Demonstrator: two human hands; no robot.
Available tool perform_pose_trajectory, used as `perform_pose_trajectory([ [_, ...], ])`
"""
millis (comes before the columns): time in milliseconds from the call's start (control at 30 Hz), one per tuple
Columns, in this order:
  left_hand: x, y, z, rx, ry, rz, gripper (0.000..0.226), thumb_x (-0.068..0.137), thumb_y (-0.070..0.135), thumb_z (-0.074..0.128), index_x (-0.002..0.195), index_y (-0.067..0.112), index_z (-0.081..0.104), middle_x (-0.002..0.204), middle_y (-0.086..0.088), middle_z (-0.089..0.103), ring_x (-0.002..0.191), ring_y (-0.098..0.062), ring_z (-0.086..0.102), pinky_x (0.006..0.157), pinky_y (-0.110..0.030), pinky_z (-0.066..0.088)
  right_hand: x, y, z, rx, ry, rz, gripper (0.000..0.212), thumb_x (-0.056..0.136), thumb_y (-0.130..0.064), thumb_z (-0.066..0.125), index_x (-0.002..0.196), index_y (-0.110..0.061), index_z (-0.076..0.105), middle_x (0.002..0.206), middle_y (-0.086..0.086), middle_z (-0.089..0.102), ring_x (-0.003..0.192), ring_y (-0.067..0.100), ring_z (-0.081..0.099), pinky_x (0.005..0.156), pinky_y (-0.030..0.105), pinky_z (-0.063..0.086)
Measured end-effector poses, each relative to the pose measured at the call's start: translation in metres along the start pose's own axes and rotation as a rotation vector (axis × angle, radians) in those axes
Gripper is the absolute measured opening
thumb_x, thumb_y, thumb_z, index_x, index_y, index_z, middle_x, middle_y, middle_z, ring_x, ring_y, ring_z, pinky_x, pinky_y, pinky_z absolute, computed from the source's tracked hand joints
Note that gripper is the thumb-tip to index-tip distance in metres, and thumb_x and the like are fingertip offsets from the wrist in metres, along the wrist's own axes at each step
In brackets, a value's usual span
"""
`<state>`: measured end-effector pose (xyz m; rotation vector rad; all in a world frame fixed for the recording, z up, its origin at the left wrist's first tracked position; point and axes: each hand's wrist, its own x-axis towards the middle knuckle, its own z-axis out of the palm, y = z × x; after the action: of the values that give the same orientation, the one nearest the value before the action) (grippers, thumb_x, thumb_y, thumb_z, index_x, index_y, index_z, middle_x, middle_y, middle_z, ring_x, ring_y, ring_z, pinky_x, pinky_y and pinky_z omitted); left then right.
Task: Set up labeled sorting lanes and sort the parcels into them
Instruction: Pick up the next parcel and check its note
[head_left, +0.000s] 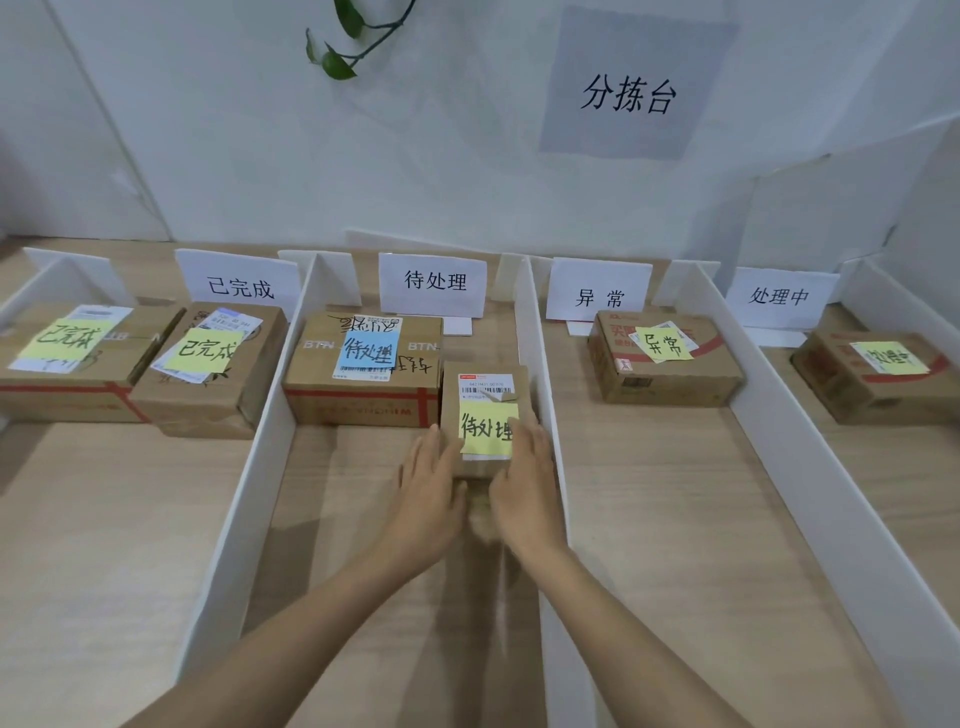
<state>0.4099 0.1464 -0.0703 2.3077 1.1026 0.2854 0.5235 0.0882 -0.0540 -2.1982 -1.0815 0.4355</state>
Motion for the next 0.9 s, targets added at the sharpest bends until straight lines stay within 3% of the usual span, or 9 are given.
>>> perform_pose_trajectory([
  [67, -0.016, 0.001, 0.002, 0.215, 0.003, 0.072, 0.059, 0.094, 0.018, 0.038, 0.150, 0.021, 0.019, 0.160, -0.005, 0.002, 0.147, -0.023, -0.005, 0.118, -0.048, 0.013, -0.023, 0.003, 0.004, -0.150, -0.033, -0.080, 0.061, 0.094, -0.007, 0.043, 0.151, -0.013, 0.022, 0.161, 0.002, 0.008, 0.148, 0.016, 0.006, 0.120, 0.027, 0.012],
  [200, -0.031, -0.008, 0.011, 0.502, -0.041, 0.204, 0.060, 0.082, 0.027, 0.031, 0.138, 0.011, 0.047, 0.148, -0.013, 0.040, 0.139, -0.026, 0.028, 0.100, -0.056, 0.038, -0.052, 0.009, 0.008, -0.482, -0.009, -0.191, 0.061, 0.091, -0.011, 0.030, 0.151, 0.000, 0.018, 0.159, 0.014, 0.001, 0.149, 0.027, 0.006, 0.119, 0.036, 0.004],
  [300, -0.028, -0.007, 0.011, 0.589, -0.100, 0.199, 0.061, 0.081, 0.028, 0.030, 0.131, 0.006, 0.055, 0.142, -0.014, 0.047, 0.134, -0.027, 0.042, 0.098, -0.058, 0.041, -0.048, 0.009, 0.005, -0.588, -0.244, -0.156, 0.067, 0.095, -0.010, 0.029, 0.150, 0.000, -0.007, 0.158, 0.018, -0.015, 0.147, 0.029, -0.013, 0.116, 0.039, -0.010],
  [367, -0.018, -0.005, 0.011, 0.624, -0.113, 0.180, 0.061, 0.081, 0.028, 0.029, 0.130, 0.005, 0.057, 0.141, -0.014, 0.049, 0.131, -0.026, 0.046, 0.099, -0.058, 0.040, -0.038, 0.007, 0.000, -0.624, -0.263, -0.175, 0.068, 0.096, -0.009, 0.031, 0.150, 0.000, -0.008, 0.158, 0.018, -0.015, 0.147, 0.028, -0.014, 0.117, 0.039, -0.008],
  [467, 0.001, 0.001, 0.005, 0.656, -0.080, 0.127, 0.061, 0.083, 0.029, 0.033, 0.138, 0.006, 0.047, 0.147, -0.015, 0.040, 0.139, -0.025, 0.033, 0.108, -0.057, 0.026, -0.018, 0.005, 0.000, -0.624, -0.283, -0.194, 0.072, 0.096, -0.011, 0.038, 0.151, -0.002, -0.006, 0.159, 0.016, -0.013, 0.148, 0.027, -0.012, 0.119, 0.039, -0.003],
  [533, 0.014, 0.003, 0.002, 0.724, -0.098, 0.117, 0.063, 0.094, 0.029, 0.032, 0.150, 0.006, 0.016, 0.158, -0.015, 0.008, 0.147, -0.024, 0.004, 0.114, -0.056, 0.005, -0.003, 0.001, 0.001, -0.618, -0.299, -0.200, 0.074, 0.096, -0.014, 0.043, 0.152, -0.002, -0.005, 0.160, 0.015, -0.012, 0.148, 0.026, -0.010, 0.119, 0.038, 0.000],
  [600, 0.026, 0.006, -0.004, 0.748, -0.120, 0.093, 0.064, 0.099, 0.030, 0.026, 0.151, 0.008, -0.005, 0.159, -0.011, -0.010, 0.147, -0.024, -0.009, 0.114, -0.055, -0.006, 0.012, -0.003, 0.000, -0.598, -0.317, -0.208, 0.072, 0.097, -0.016, 0.041, 0.152, -0.001, -0.004, 0.160, 0.015, -0.009, 0.148, 0.026, -0.008, 0.120, 0.039, 0.003],
  [900, 0.063, -0.004, -0.016, 0.786, -0.108, 0.085, 0.064, 0.100, 0.030, 0.026, 0.150, 0.009, -0.008, 0.159, -0.009, -0.011, 0.147, -0.022, -0.008, 0.114, -0.054, -0.006, 0.057, -0.016, 0.004, -0.607, -0.305, -0.244, 0.073, 0.095, -0.013, 0.046, 0.151, -0.002, 0.001, 0.160, 0.015, 0.000, 0.148, 0.027, -0.001, 0.121, 0.041, 0.009],
])
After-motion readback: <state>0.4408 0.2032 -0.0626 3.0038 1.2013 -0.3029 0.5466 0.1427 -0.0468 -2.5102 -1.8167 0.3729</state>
